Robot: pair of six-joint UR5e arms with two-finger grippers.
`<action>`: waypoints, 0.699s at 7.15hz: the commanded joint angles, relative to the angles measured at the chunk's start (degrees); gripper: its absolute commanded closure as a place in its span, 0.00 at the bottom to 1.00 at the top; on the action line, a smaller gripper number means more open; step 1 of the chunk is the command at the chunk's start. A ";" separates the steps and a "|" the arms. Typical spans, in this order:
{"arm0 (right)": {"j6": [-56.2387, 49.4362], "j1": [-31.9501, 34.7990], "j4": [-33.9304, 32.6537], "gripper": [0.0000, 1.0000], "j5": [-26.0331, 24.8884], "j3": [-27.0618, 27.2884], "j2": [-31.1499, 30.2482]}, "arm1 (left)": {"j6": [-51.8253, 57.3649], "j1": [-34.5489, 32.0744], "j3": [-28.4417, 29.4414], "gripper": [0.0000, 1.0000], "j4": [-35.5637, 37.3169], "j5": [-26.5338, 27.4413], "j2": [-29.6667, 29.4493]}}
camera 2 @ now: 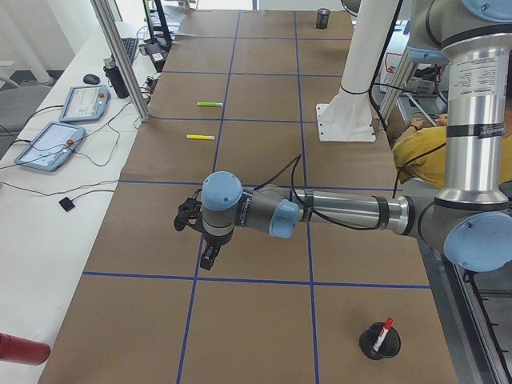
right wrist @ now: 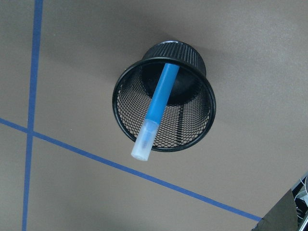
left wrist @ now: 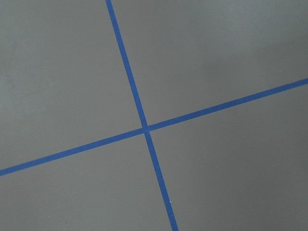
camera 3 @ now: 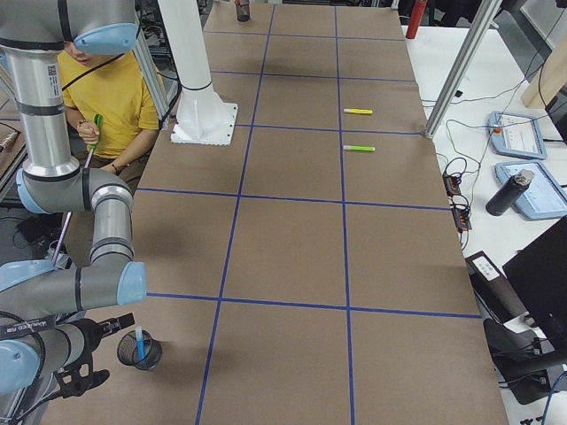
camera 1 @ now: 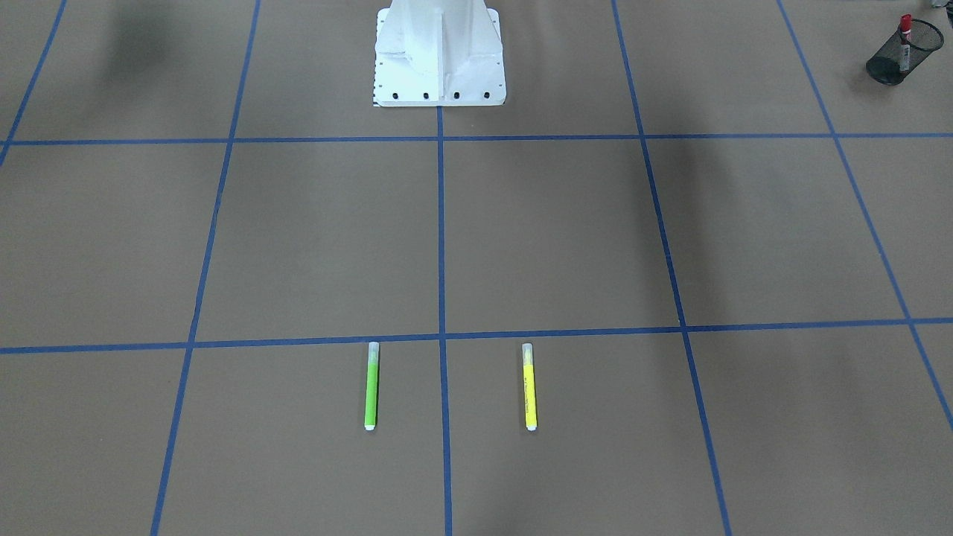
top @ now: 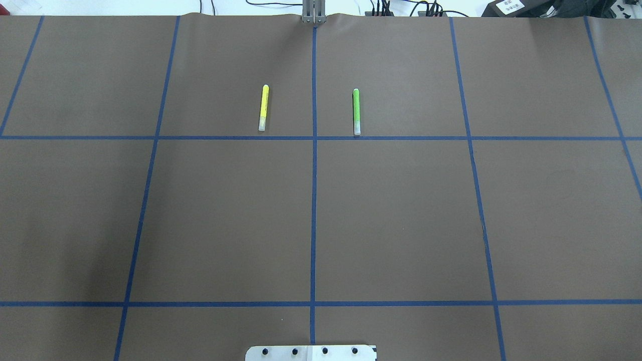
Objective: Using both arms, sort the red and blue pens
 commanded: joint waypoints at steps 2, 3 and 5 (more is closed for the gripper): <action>0.02 -15.18 12.70 0.00 9.09 1.69 2.83 | -0.13 0.09 0.65 0.00 0.00 0.00 0.06; 0.11 -21.76 17.70 0.00 11.73 1.70 4.50 | -0.57 0.09 0.56 0.00 0.09 0.00 -0.02; 0.99 -36.24 28.69 0.00 20.86 1.52 7.66 | -1.44 0.09 1.09 0.00 0.09 0.18 -0.29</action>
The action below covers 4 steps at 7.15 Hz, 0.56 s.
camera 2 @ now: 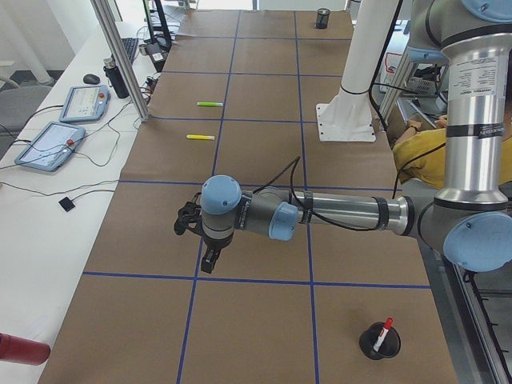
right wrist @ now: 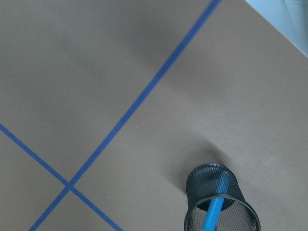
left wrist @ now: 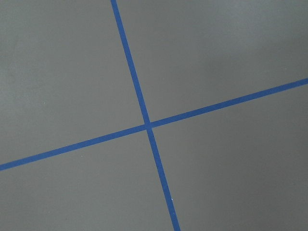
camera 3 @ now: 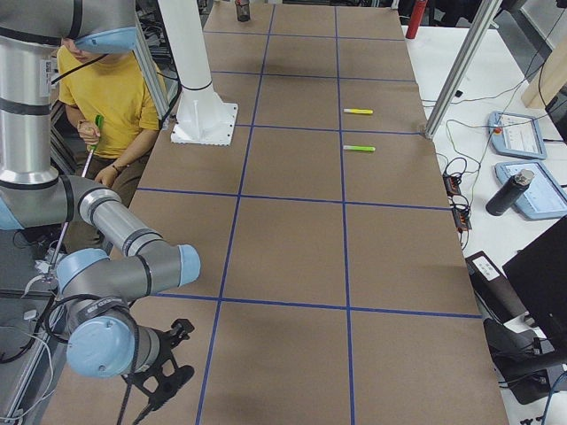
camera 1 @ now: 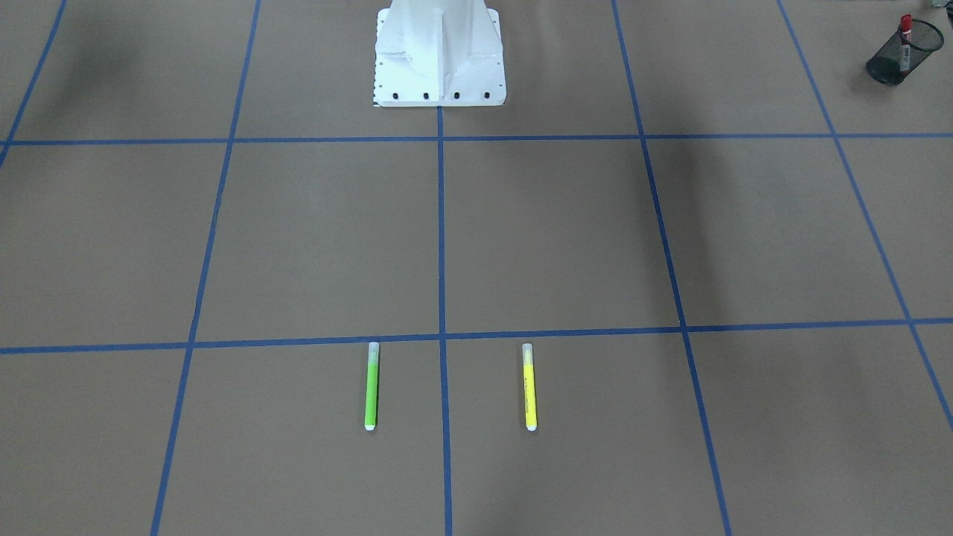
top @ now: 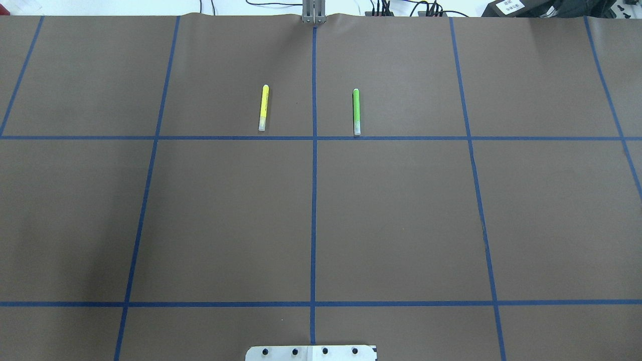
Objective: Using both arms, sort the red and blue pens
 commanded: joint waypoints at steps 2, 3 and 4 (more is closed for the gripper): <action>2.91 -19.13 13.77 0.00 4.60 -0.46 7.20 | -4.23 0.09 0.26 0.00 0.10 0.15 -0.43; 2.91 -20.04 14.85 0.00 4.51 -0.46 10.09 | -4.15 0.09 1.13 0.00 0.01 0.23 -0.78; 2.91 -23.88 16.78 0.00 4.25 0.23 10.99 | -4.07 0.09 1.31 0.00 0.01 0.41 -0.78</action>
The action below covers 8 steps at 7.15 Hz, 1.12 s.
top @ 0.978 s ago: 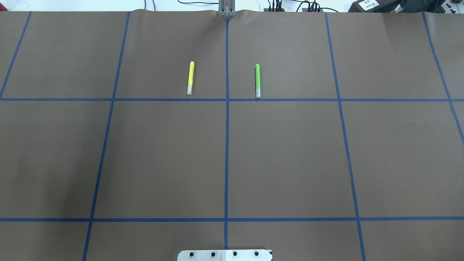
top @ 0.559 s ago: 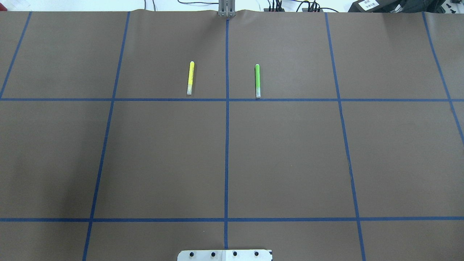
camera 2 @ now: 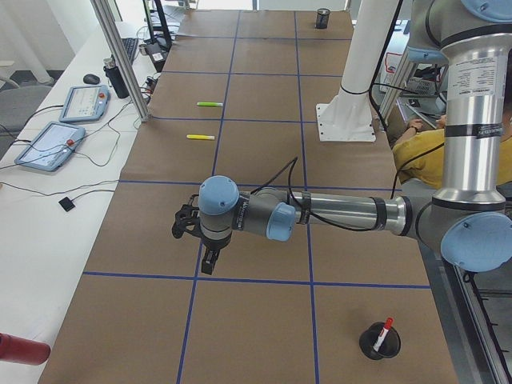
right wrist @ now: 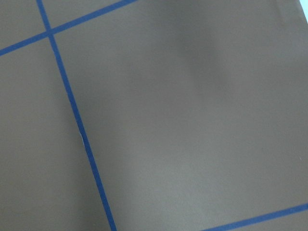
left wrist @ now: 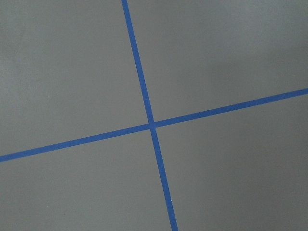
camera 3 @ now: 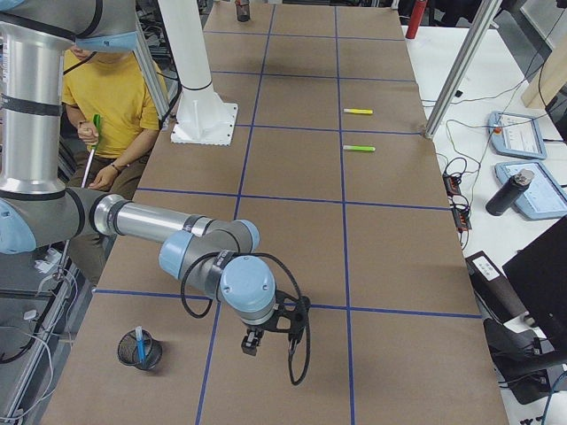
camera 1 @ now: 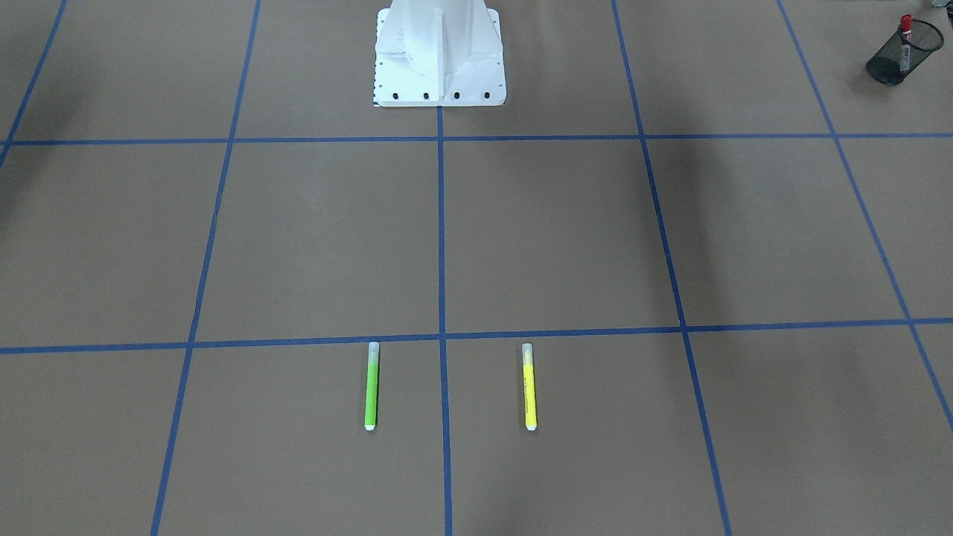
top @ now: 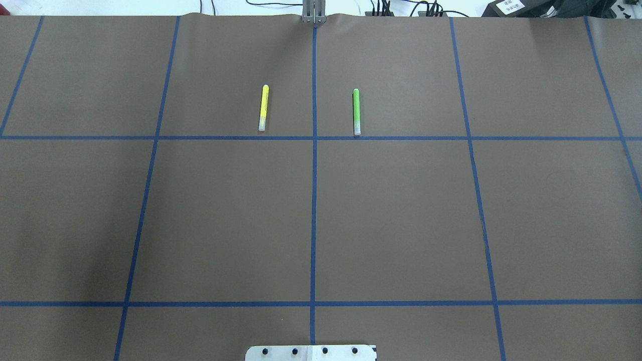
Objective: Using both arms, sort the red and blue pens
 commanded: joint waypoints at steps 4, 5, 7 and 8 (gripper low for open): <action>14.63 -20.73 8.28 0.00 -8.00 0.51 10.55 | -0.06 0.01 1.14 0.00 -0.21 0.53 0.21; 14.86 -21.38 9.87 0.00 -9.44 0.16 10.13 | -0.06 0.01 1.14 0.00 -0.21 0.53 0.22; 14.60 -21.38 9.88 0.00 -9.10 -0.10 8.46 | -0.85 0.01 1.23 0.00 0.49 0.53 0.39; 14.59 -21.38 9.88 0.00 -9.02 -0.19 8.19 | -3.64 -0.08 1.23 0.00 0.50 0.53 0.31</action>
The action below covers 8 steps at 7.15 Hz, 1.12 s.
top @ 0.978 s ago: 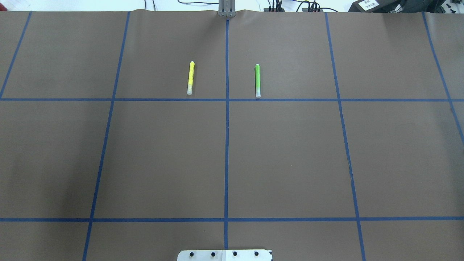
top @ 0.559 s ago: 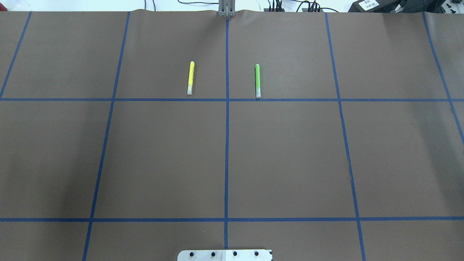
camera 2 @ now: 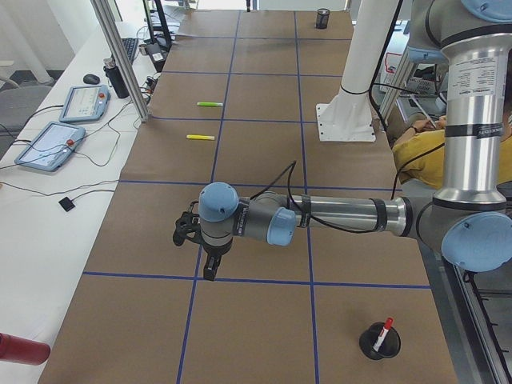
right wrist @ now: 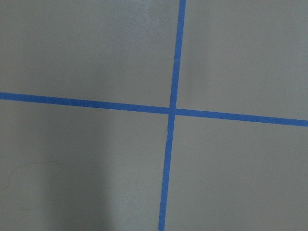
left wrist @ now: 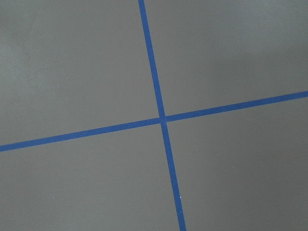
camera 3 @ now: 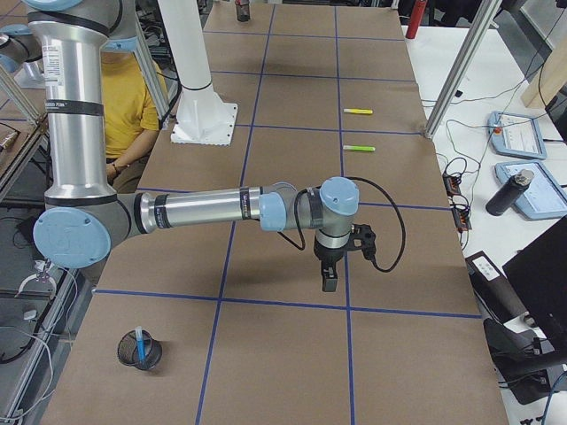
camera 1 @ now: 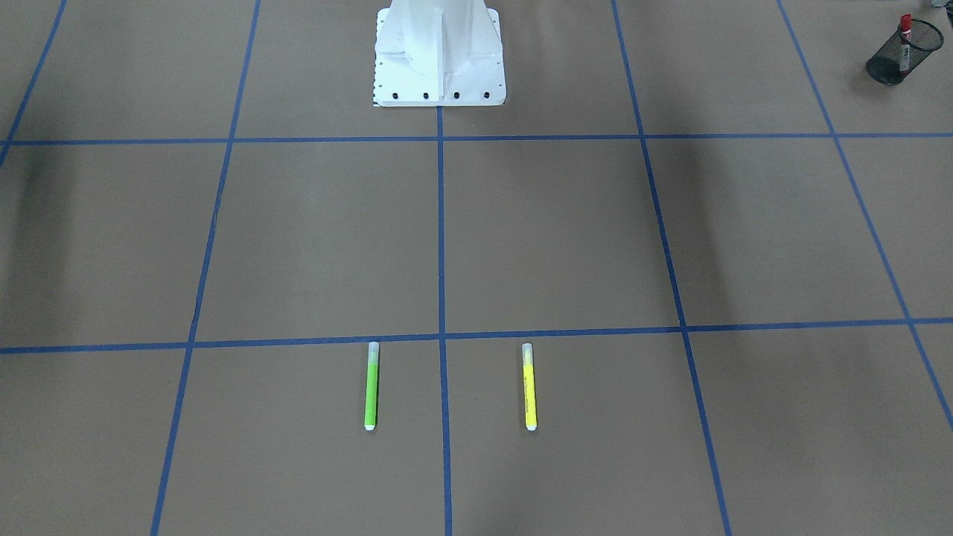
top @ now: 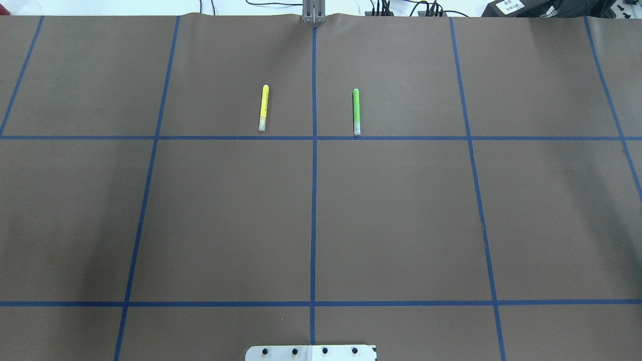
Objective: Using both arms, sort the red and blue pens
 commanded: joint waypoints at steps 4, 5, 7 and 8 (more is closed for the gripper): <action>0.04 -0.09 0.18 0.00 0.02 -0.59 -0.79 | -2.94 -0.05 1.70 0.00 -1.37 -0.44 0.78; 0.13 -0.09 2.09 0.00 0.11 -0.86 -0.79 | -2.76 -0.05 1.71 0.00 -1.11 0.00 0.95; 0.22 -0.09 3.60 0.00 0.11 -2.52 -0.79 | -2.59 0.04 1.45 0.00 -1.19 0.09 1.13; 0.22 -0.17 3.69 0.00 0.11 -3.05 -0.79 | -2.59 -0.05 1.36 0.00 -1.19 0.09 1.22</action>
